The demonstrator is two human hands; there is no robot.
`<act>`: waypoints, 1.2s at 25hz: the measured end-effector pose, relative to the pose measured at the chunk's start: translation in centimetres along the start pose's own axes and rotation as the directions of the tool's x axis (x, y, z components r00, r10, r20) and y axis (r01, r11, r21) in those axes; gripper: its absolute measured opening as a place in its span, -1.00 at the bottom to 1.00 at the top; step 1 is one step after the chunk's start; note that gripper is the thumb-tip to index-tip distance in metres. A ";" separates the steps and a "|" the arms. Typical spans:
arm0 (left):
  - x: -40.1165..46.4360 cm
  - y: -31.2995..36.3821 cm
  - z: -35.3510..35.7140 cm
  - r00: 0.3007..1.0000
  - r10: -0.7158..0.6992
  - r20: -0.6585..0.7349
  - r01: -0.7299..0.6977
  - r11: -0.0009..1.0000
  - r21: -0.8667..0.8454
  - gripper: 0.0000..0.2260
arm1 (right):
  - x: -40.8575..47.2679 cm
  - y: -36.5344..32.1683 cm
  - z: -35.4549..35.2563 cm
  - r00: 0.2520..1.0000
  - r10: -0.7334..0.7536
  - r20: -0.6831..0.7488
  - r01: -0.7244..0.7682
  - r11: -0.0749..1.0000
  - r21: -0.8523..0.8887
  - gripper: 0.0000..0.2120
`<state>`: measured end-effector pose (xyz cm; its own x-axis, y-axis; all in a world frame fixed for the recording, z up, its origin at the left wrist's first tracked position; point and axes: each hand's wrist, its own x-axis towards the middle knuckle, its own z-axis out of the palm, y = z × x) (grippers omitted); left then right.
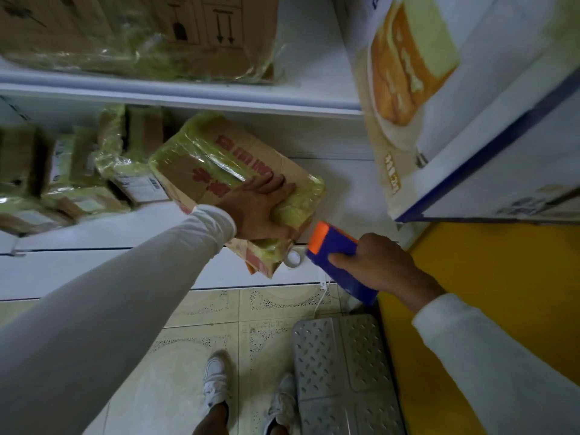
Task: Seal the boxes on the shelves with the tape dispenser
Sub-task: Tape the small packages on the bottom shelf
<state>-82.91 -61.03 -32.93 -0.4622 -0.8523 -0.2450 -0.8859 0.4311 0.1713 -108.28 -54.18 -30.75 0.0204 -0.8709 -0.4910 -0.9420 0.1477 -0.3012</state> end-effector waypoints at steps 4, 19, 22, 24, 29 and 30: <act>-0.4 0.5 -0.1 0.999 0.010 0.045 -0.010 1.000 -0.003 -0.08 | -1.3 2.1 2.9 0.999 0.033 0.038 -0.029 0.994 -0.105 -0.62; -5.6 8.5 2.1 0.990 -0.057 -0.128 0.059 0.998 0.011 -0.16 | -7.2 5.5 5.0 0.964 -0.138 0.227 0.053 0.938 0.343 -0.58; -5.1 8.2 2.2 0.996 0.016 -0.089 -0.013 1.000 0.026 -0.32 | -7.7 5.7 5.5 0.961 -0.162 0.223 0.072 0.929 0.363 -0.57; -4.3 6.6 1.6 0.990 0.139 -0.025 -0.136 0.986 0.093 -0.38 | -8.0 6.0 5.6 0.961 -0.163 0.224 0.066 0.920 0.385 -0.57; -3.0 3.6 0.6 0.966 0.257 0.000 -0.254 0.954 0.161 -0.27 | -8.9 5.7 5.7 0.958 -0.170 0.230 0.048 0.889 0.454 -0.60; -3.1 3.5 0.7 0.970 0.244 -0.018 -0.240 0.963 0.119 -0.21 | -9.1 5.4 5.8 0.958 -0.180 0.222 0.059 0.883 0.465 -0.57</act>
<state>-84.64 -56.66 -32.18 -0.6636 -0.7264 -0.1787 -0.7472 0.6553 0.1108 -111.62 -42.78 -32.61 0.2637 -0.7572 -0.5976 -0.6753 0.2974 -0.6749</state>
